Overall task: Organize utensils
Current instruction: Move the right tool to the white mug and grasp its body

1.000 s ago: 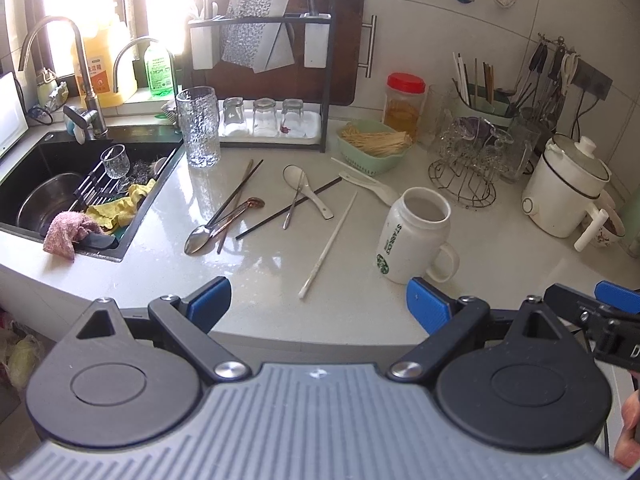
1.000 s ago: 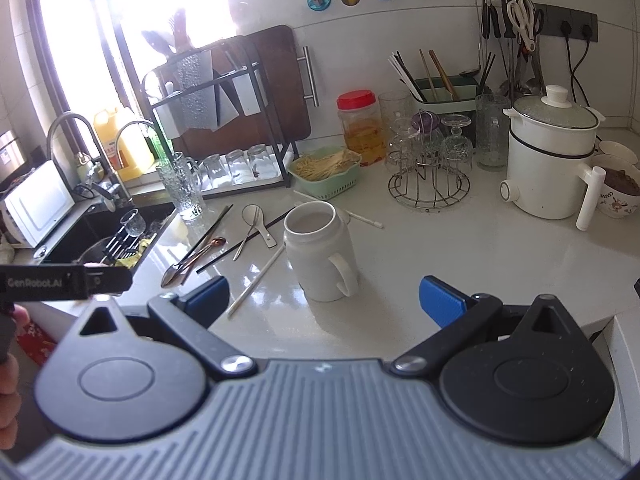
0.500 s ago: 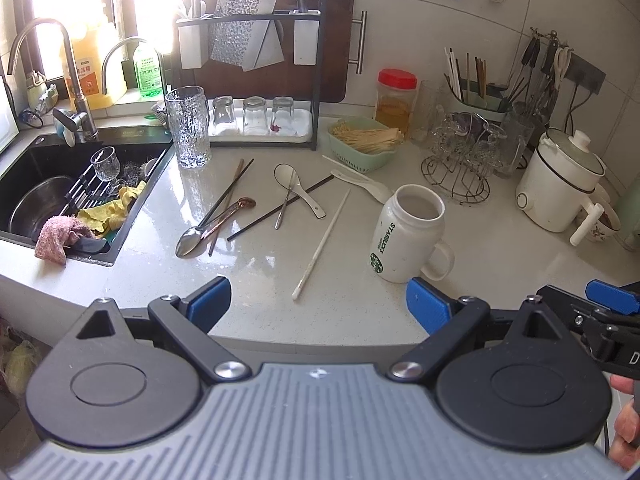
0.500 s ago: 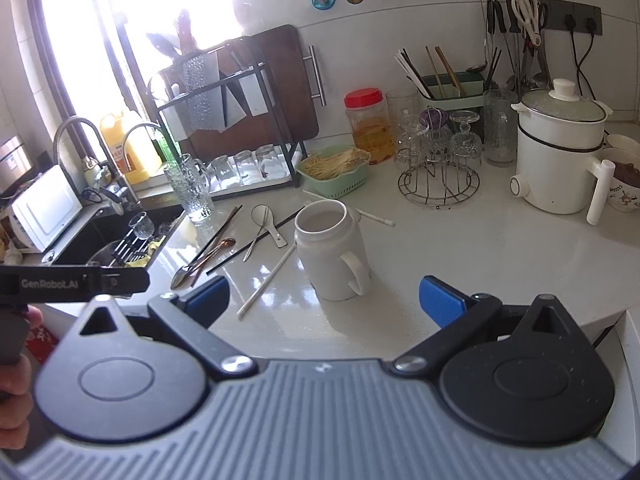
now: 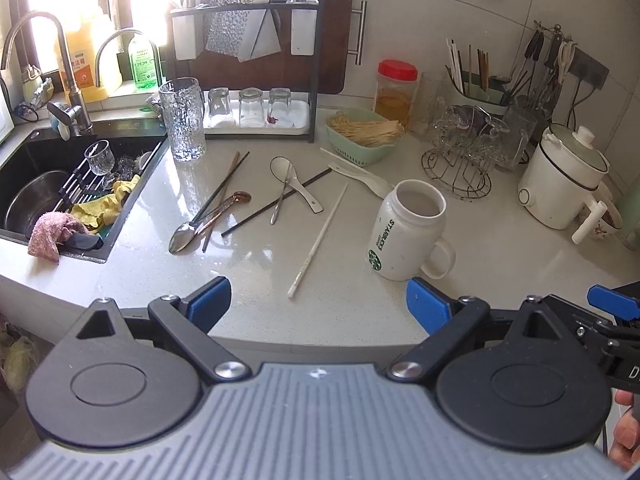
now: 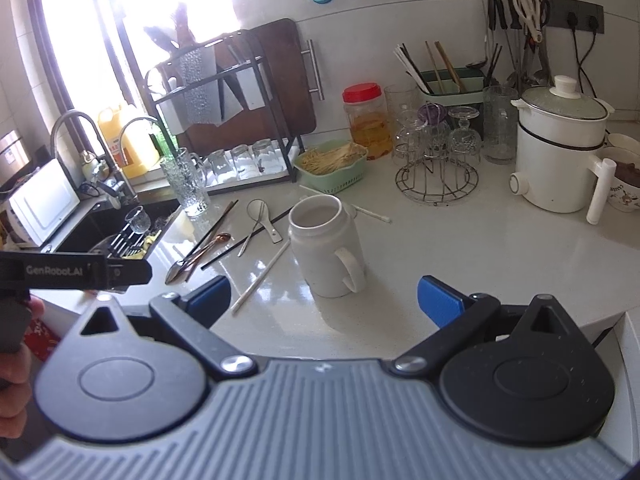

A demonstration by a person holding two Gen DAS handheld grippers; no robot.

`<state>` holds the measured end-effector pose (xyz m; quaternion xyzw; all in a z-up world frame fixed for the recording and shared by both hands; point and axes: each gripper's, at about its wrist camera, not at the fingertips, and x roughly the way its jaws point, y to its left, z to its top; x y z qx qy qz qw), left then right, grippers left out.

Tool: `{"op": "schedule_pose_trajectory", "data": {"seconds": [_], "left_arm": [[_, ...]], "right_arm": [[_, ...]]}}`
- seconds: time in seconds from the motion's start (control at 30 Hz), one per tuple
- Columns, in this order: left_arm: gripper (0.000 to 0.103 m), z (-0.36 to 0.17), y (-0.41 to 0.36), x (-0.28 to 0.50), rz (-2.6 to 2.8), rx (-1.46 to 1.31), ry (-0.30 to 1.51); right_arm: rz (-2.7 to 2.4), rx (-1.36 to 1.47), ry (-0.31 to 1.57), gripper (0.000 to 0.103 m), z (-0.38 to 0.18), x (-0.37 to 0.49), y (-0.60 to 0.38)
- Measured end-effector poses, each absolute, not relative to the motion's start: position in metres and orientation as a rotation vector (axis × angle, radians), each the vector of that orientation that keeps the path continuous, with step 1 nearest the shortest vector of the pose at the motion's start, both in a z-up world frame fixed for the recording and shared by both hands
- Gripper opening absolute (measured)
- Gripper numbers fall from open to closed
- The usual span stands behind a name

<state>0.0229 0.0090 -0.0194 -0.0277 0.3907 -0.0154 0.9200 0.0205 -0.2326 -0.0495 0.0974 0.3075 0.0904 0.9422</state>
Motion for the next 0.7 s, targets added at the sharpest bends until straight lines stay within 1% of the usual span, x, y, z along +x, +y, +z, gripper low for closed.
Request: {"op": "schedule_pose_trajectory", "data": {"seconds": [0.37, 0.57, 0.7], "left_arm": [[0.097, -0.020, 0.001, 0.035, -0.032, -0.060, 0.826], [0.097, -0.031, -0.001, 0.038, -0.026, -0.065, 0.859], [0.097, -0.038, 0.001, 0.047, -0.012, -0.057, 0.893]], "right_arm": [[0.194, 0.181, 0.621, 0.101, -0.049, 0.020, -0.234], [0.201, 0.139, 0.601, 0.102, -0.051, 0.021, -0.234], [0.203, 0.112, 0.625, 0.102, -0.057, 0.025, -0.232]]}}
